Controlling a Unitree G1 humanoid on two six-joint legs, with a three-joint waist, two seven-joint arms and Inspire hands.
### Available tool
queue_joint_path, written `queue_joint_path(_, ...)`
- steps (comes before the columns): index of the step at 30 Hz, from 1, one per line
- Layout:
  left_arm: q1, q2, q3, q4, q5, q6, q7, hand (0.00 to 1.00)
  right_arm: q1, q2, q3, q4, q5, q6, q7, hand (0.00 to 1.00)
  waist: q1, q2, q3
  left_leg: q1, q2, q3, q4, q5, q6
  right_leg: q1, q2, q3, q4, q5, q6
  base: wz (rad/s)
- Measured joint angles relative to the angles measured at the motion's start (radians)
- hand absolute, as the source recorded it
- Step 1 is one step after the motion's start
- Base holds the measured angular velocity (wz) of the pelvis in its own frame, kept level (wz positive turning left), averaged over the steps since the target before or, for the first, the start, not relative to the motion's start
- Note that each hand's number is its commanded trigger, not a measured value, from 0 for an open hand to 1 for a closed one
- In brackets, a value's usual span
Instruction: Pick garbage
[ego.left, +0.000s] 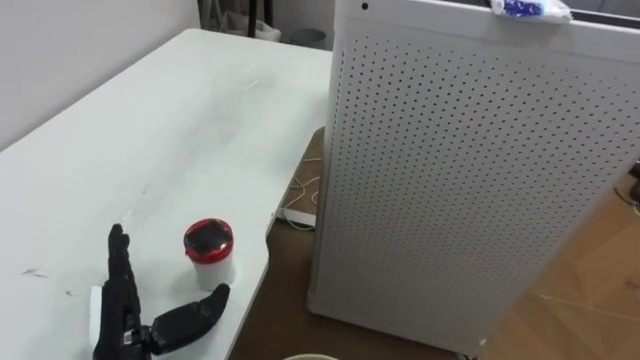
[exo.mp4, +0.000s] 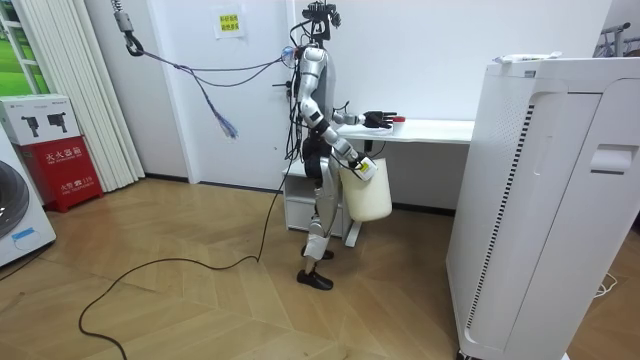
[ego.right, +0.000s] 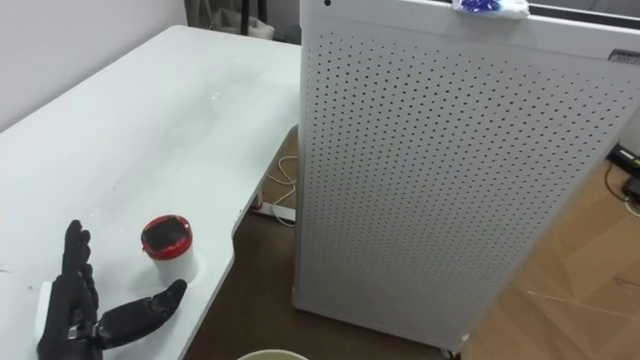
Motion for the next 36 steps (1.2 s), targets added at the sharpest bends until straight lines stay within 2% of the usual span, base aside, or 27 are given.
queue_joint_path(10,-0.113,-0.007,-0.029,0.126,-0.002,0.005,0.000,0.00,0.000,0.000,0.011,-0.002,-0.001,0.001,-0.001,1.00,-0.002,0.000,0.0019,0.000,0.000,0.003,0.005,0.000,0.000,-0.003,0.001,0.010,-0.004,0.001,0.001,-0.01)
queue_joint_path(14,-0.127,-0.011,-0.029,0.126,-0.001,0.021,-0.007,0.00,0.000,0.000,0.020,-0.006,-0.001,0.001,-0.001,1.00,-0.008,0.004,0.0042,0.000,0.000,0.004,0.003,0.000,0.000,-0.003,0.001,0.010,-0.004,0.001,0.001,0.00)
queue_joint_path(19,-0.131,-0.022,-0.030,0.126,0.000,0.022,-0.026,0.00,-0.001,0.000,0.028,-0.007,-0.001,0.001,-0.001,1.00,-0.016,0.006,0.0052,0.000,0.000,0.005,0.002,0.000,0.000,-0.005,0.001,0.011,-0.003,0.001,0.001,0.00)
queue_joint_path(33,-0.133,-0.026,-0.038,0.126,-0.001,0.022,-0.020,0.00,-0.003,0.000,0.038,-0.007,-0.001,0.001,-0.001,1.00,-0.023,0.004,0.0040,0.002,0.002,0.018,-0.001,0.000,0.000,-0.009,0.003,0.019,-0.002,0.001,0.001,-0.01)
queue_joint_path(34,-0.133,-0.026,-0.038,0.126,-0.001,0.022,-0.020,0.16,-0.003,0.000,0.039,-0.007,-0.001,0.001,-0.001,1.00,-0.023,0.003,0.0035,0.002,0.002,0.019,-0.001,0.000,0.000,-0.009,0.003,0.019,-0.002,0.001,0.001,0.00)
queue_joint_path(35,-0.133,-0.026,-0.038,0.126,-0.001,0.023,-0.019,0.54,-0.003,0.000,0.039,-0.007,-0.001,0.001,-0.001,1.00,-0.023,0.002,0.0032,0.003,0.002,0.020,0.000,0.000,0.000,-0.008,0.003,0.021,-0.002,0.001,0.001,0.00)
queue_joint_path(36,-0.134,-0.026,-0.039,0.126,-0.001,0.024,-0.018,1.00,-0.003,0.000,0.039,-0.007,-0.001,0.001,-0.001,1.00,-0.024,0.002,0.0031,0.003,0.002,0.020,0.000,0.000,0.000,-0.008,0.004,0.023,-0.002,0.001,0.001,-0.04)
